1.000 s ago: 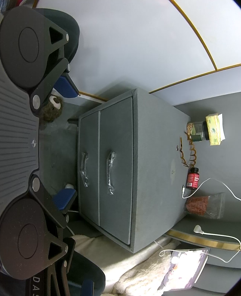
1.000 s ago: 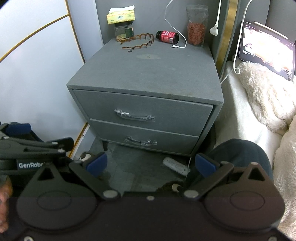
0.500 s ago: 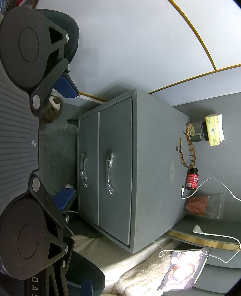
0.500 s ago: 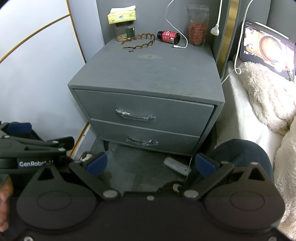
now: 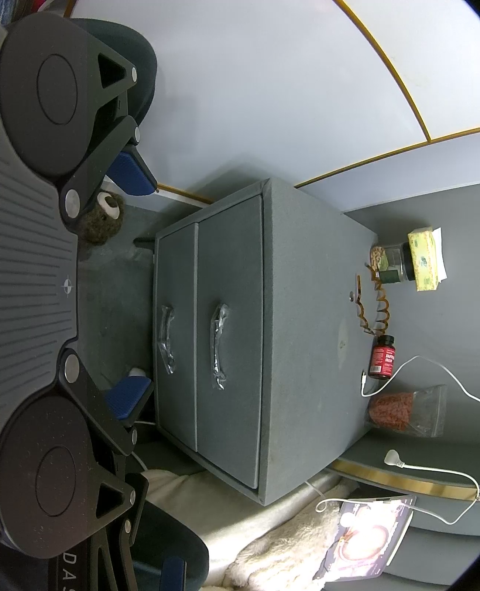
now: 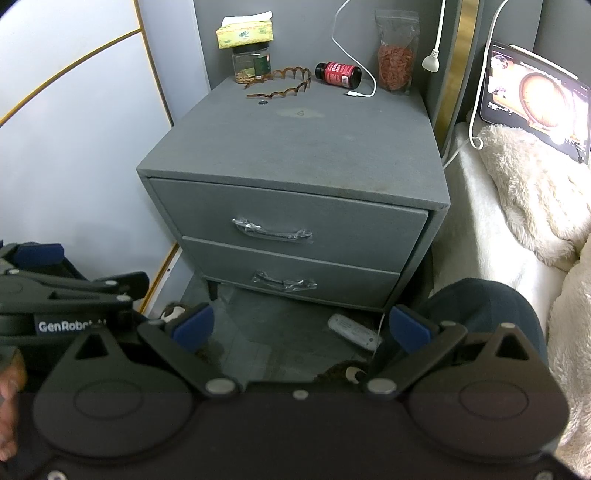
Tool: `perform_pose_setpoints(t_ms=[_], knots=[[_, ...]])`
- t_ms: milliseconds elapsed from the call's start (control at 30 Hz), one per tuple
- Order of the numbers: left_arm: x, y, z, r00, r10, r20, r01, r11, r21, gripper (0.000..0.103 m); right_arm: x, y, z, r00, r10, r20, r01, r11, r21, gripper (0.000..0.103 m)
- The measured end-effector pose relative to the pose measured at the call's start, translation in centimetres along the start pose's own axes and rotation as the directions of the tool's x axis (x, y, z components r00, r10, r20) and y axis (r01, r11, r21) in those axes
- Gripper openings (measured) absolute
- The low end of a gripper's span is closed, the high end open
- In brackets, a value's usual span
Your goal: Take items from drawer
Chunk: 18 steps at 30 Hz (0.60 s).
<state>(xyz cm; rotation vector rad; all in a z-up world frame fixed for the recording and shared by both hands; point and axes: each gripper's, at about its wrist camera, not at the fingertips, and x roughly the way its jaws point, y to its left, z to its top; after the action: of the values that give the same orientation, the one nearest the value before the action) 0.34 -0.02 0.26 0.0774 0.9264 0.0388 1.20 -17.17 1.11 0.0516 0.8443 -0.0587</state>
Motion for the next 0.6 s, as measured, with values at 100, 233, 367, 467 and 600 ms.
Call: perform_pose_setpoints(t_ms=[100,233,367,467,600], knots=[[0.02,0.07,-0.06,1.0,0.0,0.0,0.0,1.0,0.0,0.103,0.03,-0.05,0.01,1.0,0.001,-0.001,-0.001,1.0,-0.001,0.103],[-0.04,0.03,-0.08,1.0,0.0,0.001,0.0,1.0,0.0,0.103,0.0,0.08,0.0,1.0,0.001,0.0,-0.001,1.0,-0.002,0.103],[-0.09,-0.02,-0.24,1.0,0.001,0.004,-0.001,1.0,0.001,0.103,-0.06,0.02,0.03,1.0,0.002,0.001,-0.002,1.0,-0.003,0.103],[-0.08,-0.08,-0.25,1.0,0.002,0.004,-0.002,1.0,0.002,0.103,-0.06,0.12,-0.02,1.0,0.001,0.0,-0.001,1.0,-0.004,0.103],[-0.1,-0.09,-0.29,1.0,0.002,0.004,-0.002,1.0,0.001,0.103,-0.04,-0.07,0.06,1.0,0.002,-0.001,-0.002,1.0,-0.004,0.103]])
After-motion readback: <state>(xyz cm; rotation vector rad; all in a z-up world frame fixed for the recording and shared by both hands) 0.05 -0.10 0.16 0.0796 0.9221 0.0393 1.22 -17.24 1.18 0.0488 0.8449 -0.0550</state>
